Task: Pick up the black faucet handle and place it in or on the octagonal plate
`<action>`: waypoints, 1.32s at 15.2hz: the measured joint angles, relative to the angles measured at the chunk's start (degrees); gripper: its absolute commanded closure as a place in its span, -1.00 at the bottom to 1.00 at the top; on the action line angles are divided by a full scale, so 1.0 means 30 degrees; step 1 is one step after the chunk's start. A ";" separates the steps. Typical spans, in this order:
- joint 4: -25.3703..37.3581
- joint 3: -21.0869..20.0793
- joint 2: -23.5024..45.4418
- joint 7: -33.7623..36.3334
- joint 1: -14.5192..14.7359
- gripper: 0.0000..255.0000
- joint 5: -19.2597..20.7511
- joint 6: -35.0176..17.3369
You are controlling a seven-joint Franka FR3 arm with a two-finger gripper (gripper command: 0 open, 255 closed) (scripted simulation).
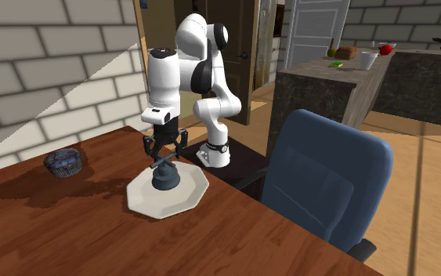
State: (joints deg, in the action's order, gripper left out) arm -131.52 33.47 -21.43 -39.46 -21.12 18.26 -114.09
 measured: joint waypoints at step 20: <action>0.0046 -0.0111 -0.0110 0.0097 0.0018 -1.00 0.0005 0.0129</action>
State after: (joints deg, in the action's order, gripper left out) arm -131.38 33.14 -21.76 -39.17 -21.07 18.27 -113.71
